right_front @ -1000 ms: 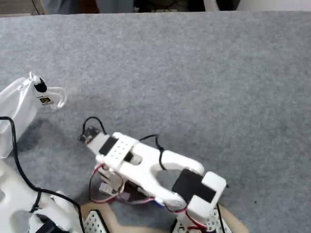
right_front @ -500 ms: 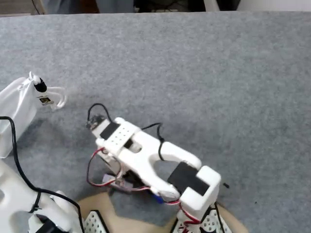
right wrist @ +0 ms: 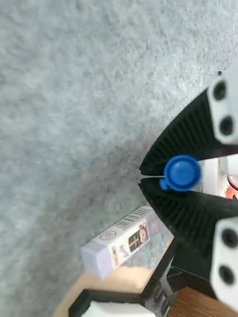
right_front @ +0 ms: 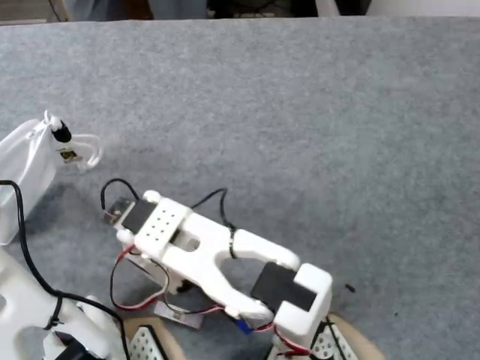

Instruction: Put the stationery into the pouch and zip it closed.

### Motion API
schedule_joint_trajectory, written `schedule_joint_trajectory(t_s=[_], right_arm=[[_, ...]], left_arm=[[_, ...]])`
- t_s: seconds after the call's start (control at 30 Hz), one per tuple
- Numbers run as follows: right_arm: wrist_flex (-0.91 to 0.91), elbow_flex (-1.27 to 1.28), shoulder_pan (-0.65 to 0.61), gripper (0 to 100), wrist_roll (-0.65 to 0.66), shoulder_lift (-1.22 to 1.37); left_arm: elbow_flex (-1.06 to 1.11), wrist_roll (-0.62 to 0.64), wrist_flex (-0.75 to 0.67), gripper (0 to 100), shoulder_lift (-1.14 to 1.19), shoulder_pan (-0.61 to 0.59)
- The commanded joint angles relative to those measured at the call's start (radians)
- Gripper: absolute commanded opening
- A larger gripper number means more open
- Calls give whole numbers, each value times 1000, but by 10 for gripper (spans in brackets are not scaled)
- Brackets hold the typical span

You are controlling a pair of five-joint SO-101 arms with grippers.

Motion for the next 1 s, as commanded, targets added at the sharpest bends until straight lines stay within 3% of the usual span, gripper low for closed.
schedule_joint_trajectory(t_s=[0.0, 0.27, 0.43, 0.7, 0.97], right_arm=[[-35, -31, 15, 12, 6, -7], [-29, -38, 118, 12, 11, -27], [-34, -41, 190, 12, 14, -193], [-112, -41, 333, 12, 6, -604], [-259, -39, 471, 12, -21, -914]], left_arm=[[-50, -12, -28, 29, -18, 1], [-50, -12, -25, 29, -18, 1], [-31, -12, -28, 29, -18, 5], [-53, -12, 0, 29, -29, 251], [-73, -11, 2, 29, -29, 414]])
